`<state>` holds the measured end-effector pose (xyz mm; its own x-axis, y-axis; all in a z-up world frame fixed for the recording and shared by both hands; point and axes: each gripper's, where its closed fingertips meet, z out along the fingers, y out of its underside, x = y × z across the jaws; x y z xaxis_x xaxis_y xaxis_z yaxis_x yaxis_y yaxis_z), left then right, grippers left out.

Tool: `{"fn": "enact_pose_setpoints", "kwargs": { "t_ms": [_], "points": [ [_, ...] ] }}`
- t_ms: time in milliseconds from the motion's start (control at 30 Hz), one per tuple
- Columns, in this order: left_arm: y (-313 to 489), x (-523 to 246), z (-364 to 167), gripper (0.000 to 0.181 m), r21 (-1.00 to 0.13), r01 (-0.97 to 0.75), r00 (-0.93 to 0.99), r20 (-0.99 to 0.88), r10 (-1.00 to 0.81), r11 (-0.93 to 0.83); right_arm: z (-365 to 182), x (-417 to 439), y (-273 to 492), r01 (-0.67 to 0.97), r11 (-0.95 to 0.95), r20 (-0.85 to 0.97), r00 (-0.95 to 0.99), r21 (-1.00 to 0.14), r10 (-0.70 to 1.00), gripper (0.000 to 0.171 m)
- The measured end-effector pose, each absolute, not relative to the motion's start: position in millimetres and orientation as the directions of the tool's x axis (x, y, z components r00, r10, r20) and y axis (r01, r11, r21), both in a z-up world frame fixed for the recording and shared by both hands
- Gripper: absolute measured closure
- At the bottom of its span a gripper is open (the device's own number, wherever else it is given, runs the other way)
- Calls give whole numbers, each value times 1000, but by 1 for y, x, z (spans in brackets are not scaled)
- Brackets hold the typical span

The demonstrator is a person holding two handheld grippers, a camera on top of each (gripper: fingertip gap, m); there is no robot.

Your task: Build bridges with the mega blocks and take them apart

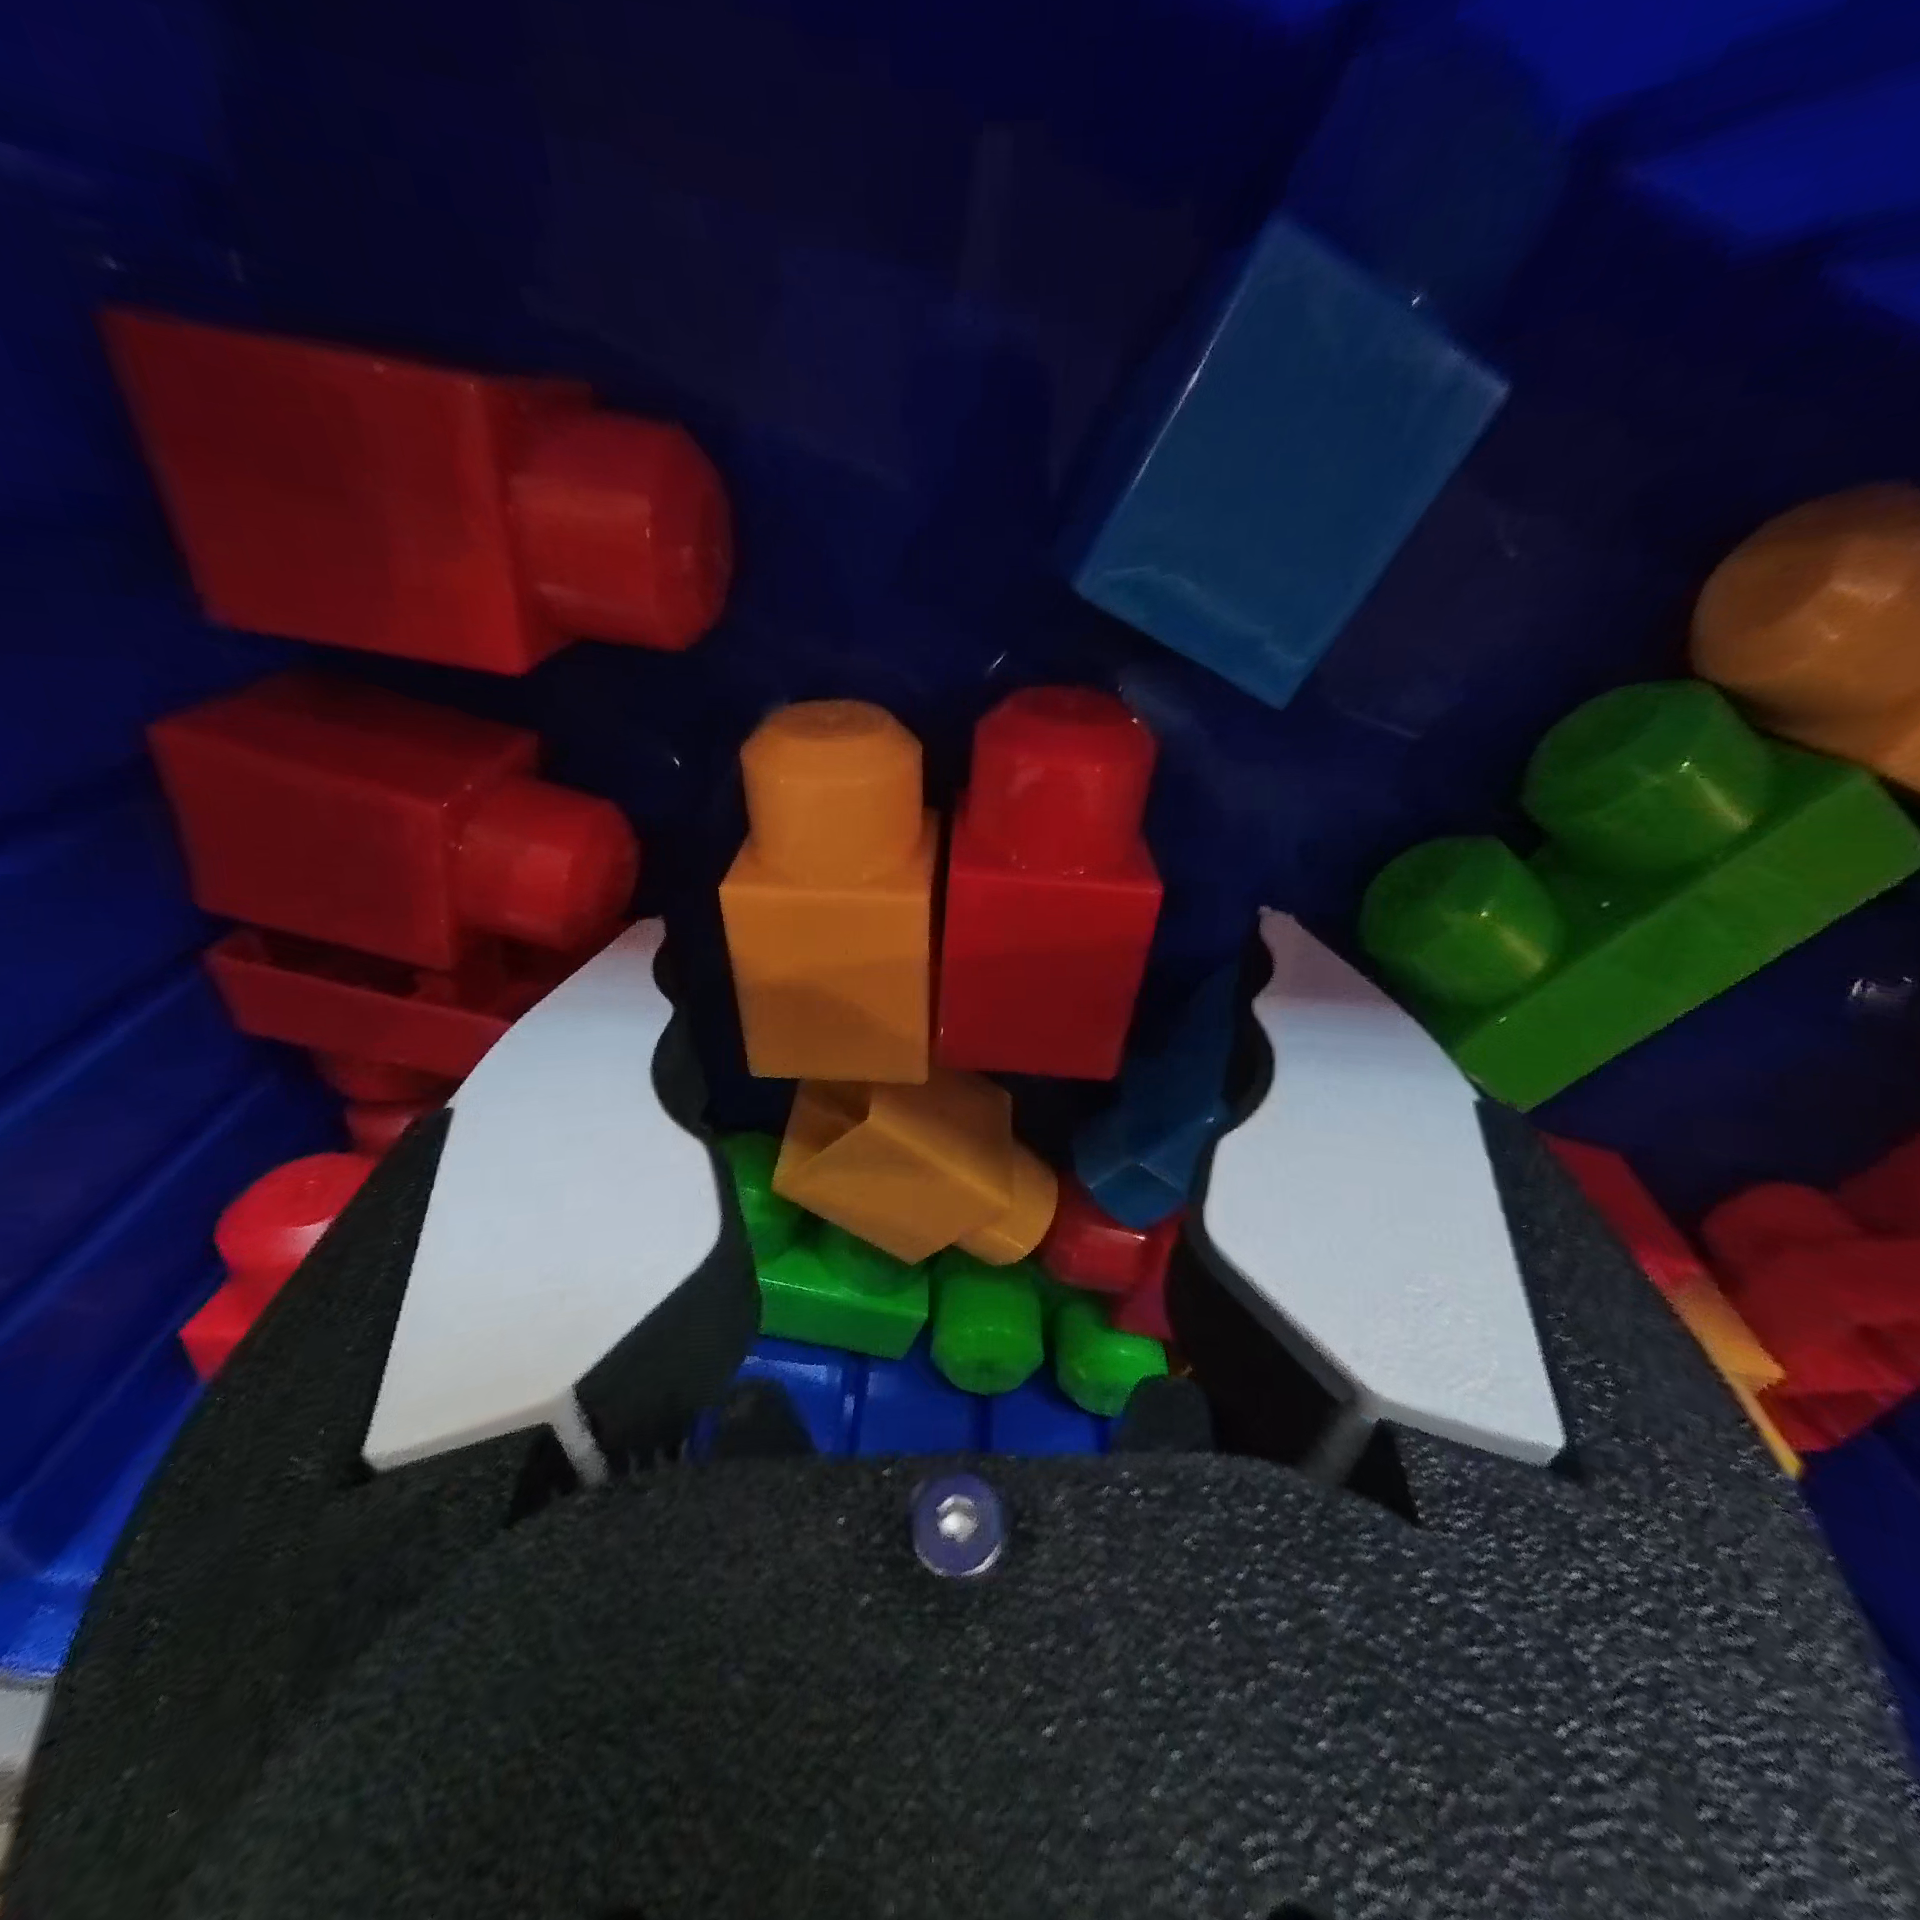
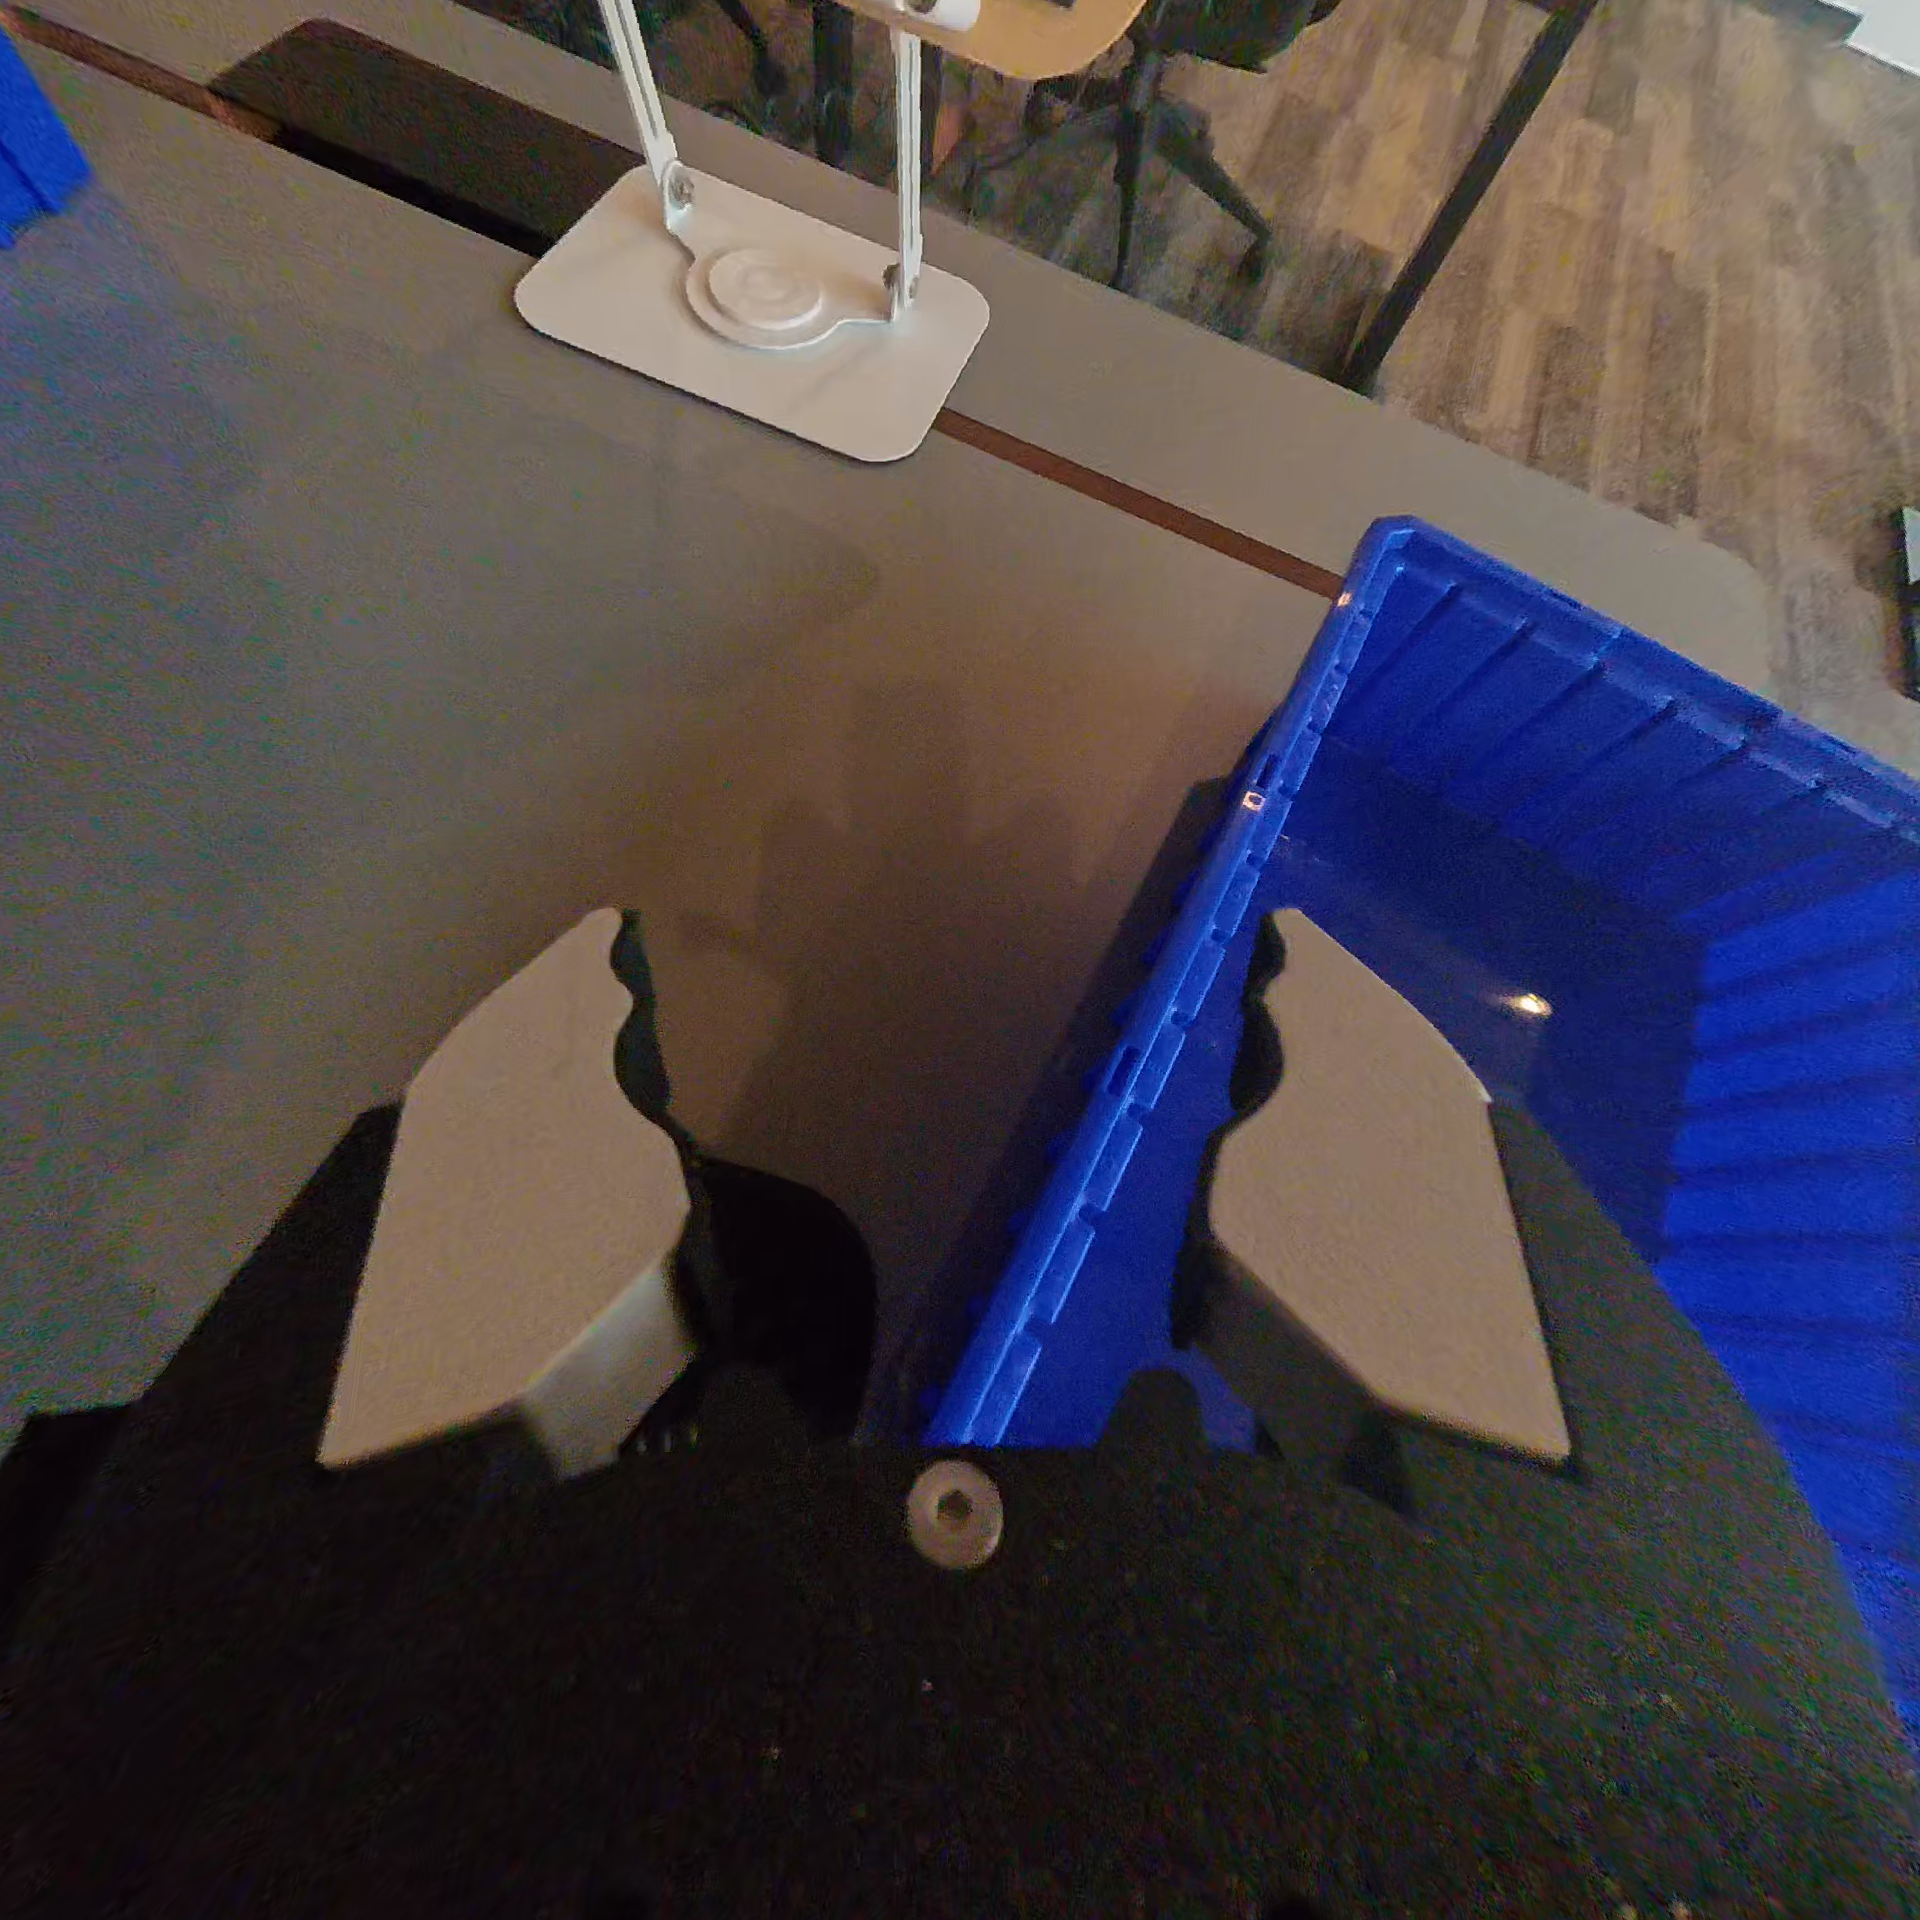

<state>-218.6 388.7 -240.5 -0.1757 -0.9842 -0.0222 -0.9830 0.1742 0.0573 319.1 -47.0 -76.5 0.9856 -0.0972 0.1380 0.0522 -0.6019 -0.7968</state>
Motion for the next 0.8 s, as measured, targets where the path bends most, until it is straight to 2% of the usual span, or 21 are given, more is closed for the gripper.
{"fn": "enact_pose_setpoints", "kwargs": {
  "t_ms": [400,633,700,800],
  "points": [
    [391,-223,-250,87,68,-980,-186,-2,-983,185,-79,320,-46,18,-589,97,990,-808,-103,66],
    [390,-220,-252,94,34,-981,-189,8,-982,190,-77,320,-47,17,-589,100,989,-808,-109,67],
    [389,-219,-250,106,22,-981,-194,7,-981,195,-77,319,-48,16,-588,98,989,-808,-108,67],
    [387,-217,-248,106,-4,-978,-208,-13,-978,208,-77,318,-49,13,-585,94,990,-811,-109,67]
  ]
}}
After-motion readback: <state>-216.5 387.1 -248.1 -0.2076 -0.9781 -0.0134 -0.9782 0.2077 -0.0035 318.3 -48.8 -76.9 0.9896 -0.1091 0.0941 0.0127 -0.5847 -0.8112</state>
